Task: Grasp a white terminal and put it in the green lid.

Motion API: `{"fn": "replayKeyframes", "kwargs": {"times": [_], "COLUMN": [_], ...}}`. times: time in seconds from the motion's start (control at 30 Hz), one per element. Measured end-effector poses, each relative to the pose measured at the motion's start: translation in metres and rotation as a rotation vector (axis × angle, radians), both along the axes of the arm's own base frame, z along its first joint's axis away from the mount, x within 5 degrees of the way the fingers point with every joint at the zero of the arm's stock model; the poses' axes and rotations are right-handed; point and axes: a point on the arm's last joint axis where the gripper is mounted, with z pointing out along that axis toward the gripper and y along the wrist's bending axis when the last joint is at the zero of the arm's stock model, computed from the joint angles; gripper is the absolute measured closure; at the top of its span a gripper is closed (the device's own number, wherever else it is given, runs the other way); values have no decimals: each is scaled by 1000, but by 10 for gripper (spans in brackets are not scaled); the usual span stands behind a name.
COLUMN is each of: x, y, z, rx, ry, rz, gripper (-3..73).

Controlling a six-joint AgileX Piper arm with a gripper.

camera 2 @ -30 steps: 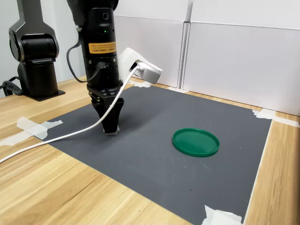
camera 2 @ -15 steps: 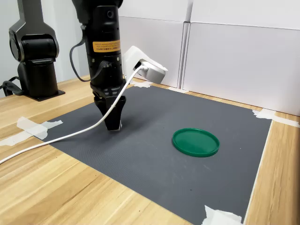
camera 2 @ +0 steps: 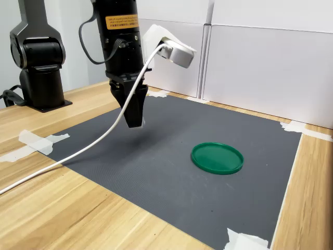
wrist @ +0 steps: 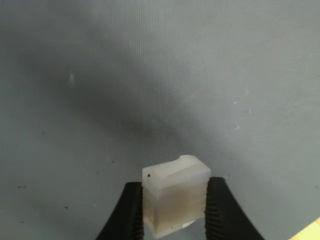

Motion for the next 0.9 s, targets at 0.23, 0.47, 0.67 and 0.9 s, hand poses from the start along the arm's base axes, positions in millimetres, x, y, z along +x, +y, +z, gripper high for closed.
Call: {"fn": "replayKeyframes", "kwargs": {"times": [0.23, 0.47, 0.67, 0.9], "x": [12, 39, 70, 97], "y": [4, 7, 15, 35], "z": [28, 75, 90, 89], "rx": [62, 131, 90, 60], "ry": [-56, -189, -210, -182], "rz": [-19, -56, -85, -88], "gripper": [410, 410, 410, 410]}}
